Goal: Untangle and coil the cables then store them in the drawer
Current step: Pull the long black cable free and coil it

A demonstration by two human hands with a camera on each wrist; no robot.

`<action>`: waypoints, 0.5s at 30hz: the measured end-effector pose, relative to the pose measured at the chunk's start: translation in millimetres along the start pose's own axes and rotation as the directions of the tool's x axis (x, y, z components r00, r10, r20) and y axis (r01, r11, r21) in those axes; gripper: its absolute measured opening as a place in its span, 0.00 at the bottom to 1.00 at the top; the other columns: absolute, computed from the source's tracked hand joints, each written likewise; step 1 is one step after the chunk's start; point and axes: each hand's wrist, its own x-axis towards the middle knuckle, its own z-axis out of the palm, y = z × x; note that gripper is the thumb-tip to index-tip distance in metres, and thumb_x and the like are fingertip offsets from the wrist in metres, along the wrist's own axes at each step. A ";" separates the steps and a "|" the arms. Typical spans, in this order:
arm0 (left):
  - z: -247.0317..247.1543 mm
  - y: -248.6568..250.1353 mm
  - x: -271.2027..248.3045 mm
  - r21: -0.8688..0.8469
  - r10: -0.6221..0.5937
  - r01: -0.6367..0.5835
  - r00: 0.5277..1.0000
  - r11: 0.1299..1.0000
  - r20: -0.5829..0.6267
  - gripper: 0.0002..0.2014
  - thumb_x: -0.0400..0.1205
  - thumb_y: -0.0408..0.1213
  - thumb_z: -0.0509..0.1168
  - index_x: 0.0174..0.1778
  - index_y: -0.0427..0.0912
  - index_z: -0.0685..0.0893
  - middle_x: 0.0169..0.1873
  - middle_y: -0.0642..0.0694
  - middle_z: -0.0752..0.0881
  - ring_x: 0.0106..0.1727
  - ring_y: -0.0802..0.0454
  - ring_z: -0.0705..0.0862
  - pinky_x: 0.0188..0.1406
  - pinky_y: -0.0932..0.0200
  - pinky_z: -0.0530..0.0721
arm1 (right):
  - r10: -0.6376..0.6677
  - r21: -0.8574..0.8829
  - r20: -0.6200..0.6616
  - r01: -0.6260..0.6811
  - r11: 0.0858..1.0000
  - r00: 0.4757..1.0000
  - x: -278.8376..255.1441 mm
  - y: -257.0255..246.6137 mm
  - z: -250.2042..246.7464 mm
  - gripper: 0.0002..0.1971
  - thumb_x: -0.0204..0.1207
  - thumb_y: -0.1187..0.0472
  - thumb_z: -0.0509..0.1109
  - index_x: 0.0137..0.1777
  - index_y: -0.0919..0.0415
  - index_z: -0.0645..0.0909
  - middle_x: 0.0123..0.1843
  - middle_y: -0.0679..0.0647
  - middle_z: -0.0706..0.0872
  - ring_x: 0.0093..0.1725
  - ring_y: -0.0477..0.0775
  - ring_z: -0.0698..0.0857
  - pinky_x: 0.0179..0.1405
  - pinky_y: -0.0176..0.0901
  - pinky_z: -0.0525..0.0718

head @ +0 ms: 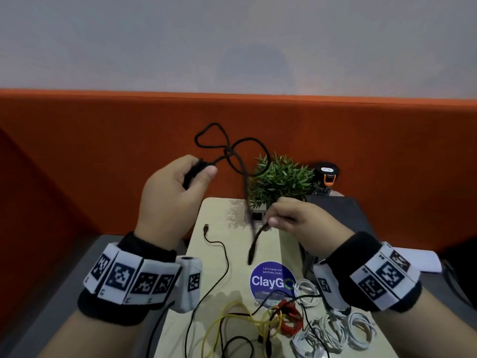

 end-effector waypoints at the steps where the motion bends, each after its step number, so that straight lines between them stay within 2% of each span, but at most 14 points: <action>1: 1.5 -3.5 -1.0 0.043 -0.004 0.003 1.000 0.999 0.027 0.15 0.82 0.48 0.64 0.34 0.42 0.79 0.22 0.48 0.73 0.28 0.54 0.72 0.23 0.64 0.63 | -0.031 0.064 0.008 0.030 0.997 0.999 -1.7 0.2 -0.9 0.16 0.82 0.61 0.65 0.36 0.39 0.79 0.43 0.49 0.81 0.44 0.42 0.79 0.46 0.34 0.74; 3: 5.8 -8.8 -4.1 0.125 -0.006 -0.007 0.994 0.992 0.108 0.13 0.82 0.46 0.65 0.35 0.43 0.80 0.22 0.49 0.75 0.30 0.53 0.75 0.23 0.63 0.65 | -0.070 0.259 -0.046 0.080 0.963 0.996 -4.2 -5.2 -1.4 0.11 0.79 0.58 0.64 0.37 0.45 0.82 0.40 0.54 0.82 0.40 0.46 0.79 0.42 0.36 0.75; 5: 9.7 -11.3 -8.7 0.172 0.002 -0.041 0.975 0.984 0.220 0.11 0.81 0.46 0.66 0.37 0.44 0.82 0.23 0.50 0.78 0.29 0.55 0.76 0.23 0.64 0.66 | -0.082 0.417 -0.189 0.156 0.895 0.979 -3.0 -12.5 -5.2 0.10 0.78 0.58 0.60 0.37 0.52 0.80 0.35 0.58 0.79 0.35 0.50 0.75 0.34 0.37 0.72; 7: 12.2 -11.4 -13.4 0.140 0.028 -0.080 0.940 0.987 0.341 0.10 0.80 0.48 0.67 0.39 0.47 0.83 0.25 0.54 0.81 0.29 0.57 0.78 0.24 0.65 0.67 | -0.049 0.447 -0.332 0.203 0.872 0.942 0.8 -13.3 -11.9 0.12 0.81 0.58 0.58 0.37 0.57 0.78 0.31 0.59 0.73 0.30 0.53 0.69 0.28 0.41 0.65; 8: 12.4 -10.6 -15.4 0.092 0.041 -0.084 0.920 0.992 0.390 0.09 0.80 0.49 0.67 0.38 0.48 0.84 0.25 0.56 0.81 0.29 0.58 0.78 0.25 0.65 0.68 | -0.006 0.430 -0.361 0.172 0.886 0.932 3.1 -11.3 -15.7 0.15 0.84 0.57 0.57 0.38 0.58 0.77 0.29 0.58 0.69 0.28 0.54 0.66 0.27 0.44 0.61; 10: 11.0 -8.8 -17.3 -0.005 0.061 -0.066 0.887 0.998 0.458 0.09 0.79 0.47 0.69 0.35 0.49 0.82 0.25 0.57 0.79 0.29 0.60 0.77 0.25 0.67 0.67 | 0.102 0.392 -0.318 0.033 0.919 0.943 6.0 -8.8 -24.3 0.17 0.87 0.56 0.55 0.38 0.57 0.78 0.28 0.55 0.66 0.25 0.50 0.63 0.27 0.47 0.59; 12: 7.9 -7.5 -16.2 -0.033 0.058 -0.048 0.873 0.998 0.483 0.10 0.79 0.45 0.69 0.34 0.47 0.82 0.25 0.55 0.79 0.28 0.59 0.75 0.25 0.67 0.66 | 0.133 0.434 -0.176 -0.045 0.900 0.975 3.6 -11.4 -32.0 0.18 0.87 0.58 0.54 0.39 0.60 0.79 0.27 0.55 0.68 0.22 0.48 0.64 0.25 0.45 0.61; 14: 4.0 -8.7 -12.4 0.037 0.020 -0.041 0.894 0.998 0.448 0.09 0.80 0.45 0.68 0.35 0.48 0.83 0.23 0.51 0.79 0.28 0.56 0.76 0.24 0.64 0.66 | 0.104 0.520 0.000 -0.088 0.850 0.995 -1.2 -15.8 -38.9 0.17 0.86 0.59 0.55 0.43 0.65 0.82 0.28 0.56 0.72 0.23 0.50 0.68 0.24 0.40 0.67; 15: 2.1 -10.1 -10.5 0.101 -0.002 -0.043 0.911 0.994 0.411 0.09 0.80 0.46 0.67 0.36 0.48 0.83 0.23 0.51 0.79 0.28 0.55 0.76 0.24 0.63 0.65 | 0.095 0.553 0.038 -0.100 0.827 0.995 -2.8 -17.0 -40.5 0.16 0.85 0.59 0.56 0.46 0.66 0.83 0.29 0.57 0.75 0.25 0.51 0.71 0.25 0.37 0.71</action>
